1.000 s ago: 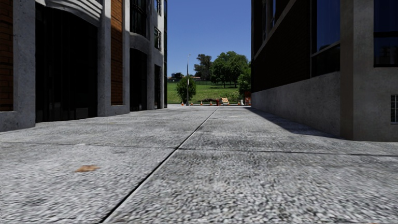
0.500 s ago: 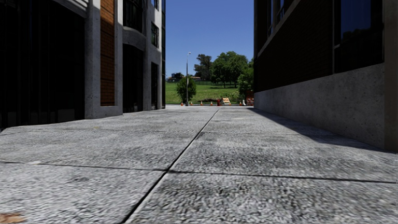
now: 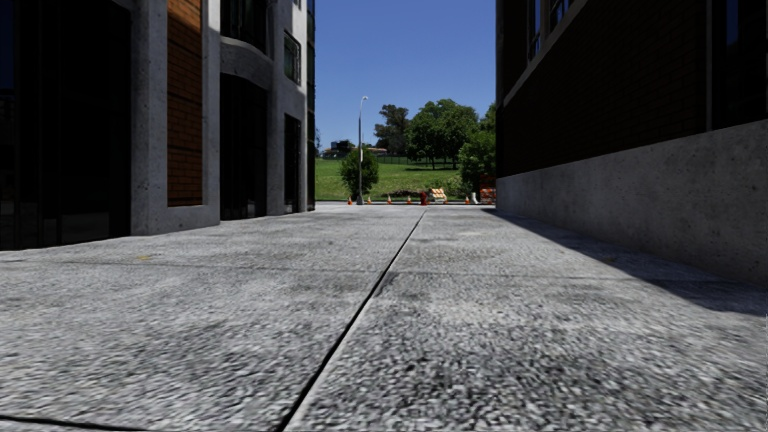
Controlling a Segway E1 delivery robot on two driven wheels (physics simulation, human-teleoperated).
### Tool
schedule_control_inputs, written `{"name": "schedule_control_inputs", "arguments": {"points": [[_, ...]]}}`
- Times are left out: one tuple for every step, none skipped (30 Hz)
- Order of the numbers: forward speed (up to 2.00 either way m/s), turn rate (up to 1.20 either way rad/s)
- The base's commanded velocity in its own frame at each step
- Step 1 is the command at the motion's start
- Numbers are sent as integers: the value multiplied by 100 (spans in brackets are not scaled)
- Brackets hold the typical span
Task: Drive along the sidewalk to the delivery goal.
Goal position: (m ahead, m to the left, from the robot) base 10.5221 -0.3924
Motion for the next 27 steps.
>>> {"name": "schedule_control_inputs", "arguments": {"points": [[200,0],[200,0],[200,0],[200,0],[200,0],[200,0],[200,0],[200,0],[200,0],[200,0],[200,0],[200,0],[200,0],[200,-2],[200,-10],[200,-14],[200,-14],[200,-15],[200,-15],[200,-15],[200,-15],[200,-16],[200,-16],[200,-16],[200,-16],[200,-16],[200,-16]]}}
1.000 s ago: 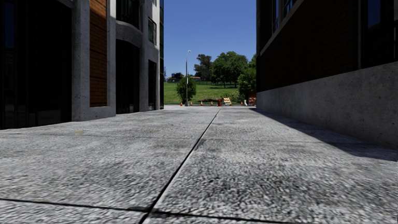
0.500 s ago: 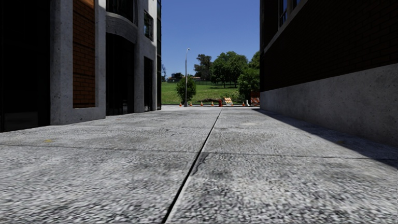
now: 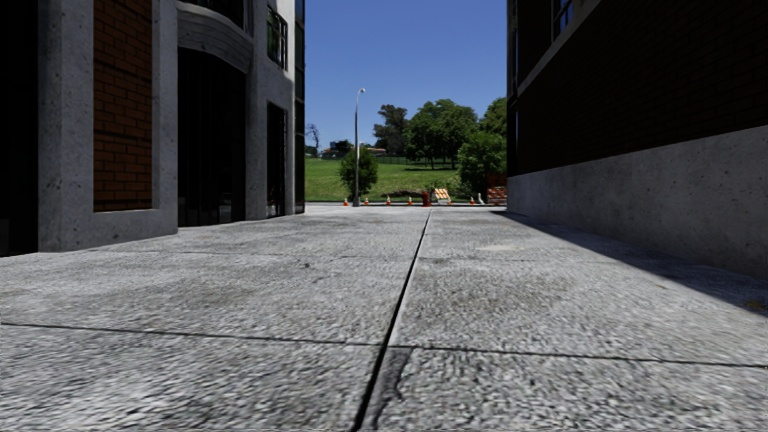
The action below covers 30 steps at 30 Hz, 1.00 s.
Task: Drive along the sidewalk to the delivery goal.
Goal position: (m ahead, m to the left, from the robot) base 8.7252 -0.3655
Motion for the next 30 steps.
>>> {"name": "schedule_control_inputs", "arguments": {"points": [[200,-16],[200,-16],[200,-16],[200,-17],[200,-17],[200,-17],[200,-17],[200,-17],[200,-21],[200,-32],[200,-35],[200,-36],[200,-34],[200,-34],[200,-34],[200,-34],[200,-34],[200,-34],[200,-34],[200,-34],[200,-34],[200,-31],[200,-12],[200,0],[200,0],[200,0],[200,0],[200,0],[200,0],[200,0]]}}
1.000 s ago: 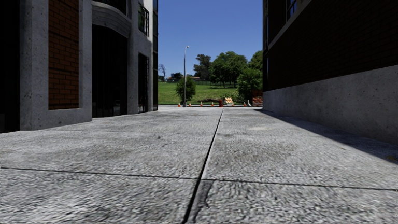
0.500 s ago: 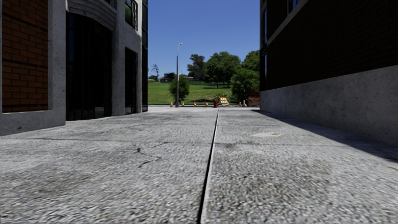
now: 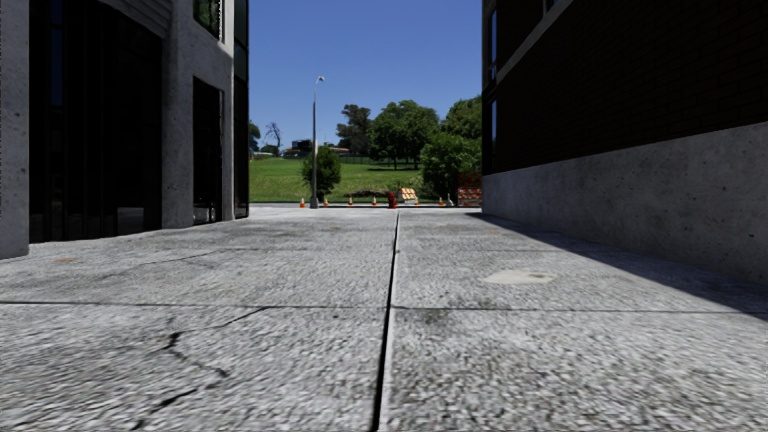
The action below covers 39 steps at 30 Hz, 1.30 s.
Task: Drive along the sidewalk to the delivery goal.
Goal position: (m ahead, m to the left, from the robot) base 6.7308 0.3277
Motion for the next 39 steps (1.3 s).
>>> {"name": "schedule_control_inputs", "arguments": {"points": [[200,0],[200,0],[200,0],[200,0],[200,0],[200,0],[200,0],[200,0],[200,0],[200,0],[200,0],[200,0],[200,0],[200,0],[200,0],[200,0],[200,0],[200,0],[200,0],[200,0],[200,0],[200,0],[200,0],[200,0],[200,0],[200,0],[200,0],[200,0],[200,0],[200,0],[200,0],[200,0],[200,0],[200,0],[200,0],[200,0],[200,0],[200,0],[200,0]]}}
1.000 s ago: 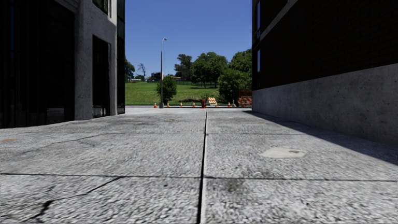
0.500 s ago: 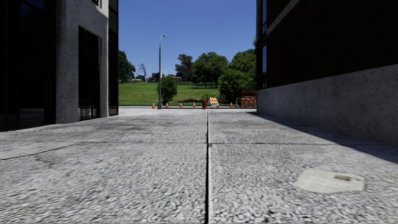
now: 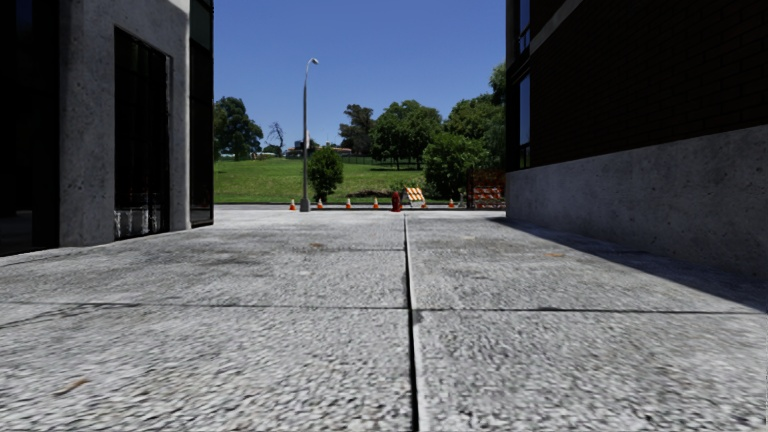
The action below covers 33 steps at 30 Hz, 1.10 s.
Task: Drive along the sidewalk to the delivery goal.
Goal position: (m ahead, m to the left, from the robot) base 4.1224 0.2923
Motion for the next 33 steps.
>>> {"name": "schedule_control_inputs", "arguments": {"points": [[200,0],[200,0],[200,0],[200,0],[200,0],[200,0],[200,0],[200,0],[200,0],[200,0],[200,0],[200,0],[200,0],[200,0],[200,0],[200,0],[200,0],[200,0],[200,0],[200,0],[200,0],[200,0],[200,0],[200,0],[200,0],[200,0],[200,0],[200,0],[200,0],[200,0],[200,0],[200,0],[200,0]]}}
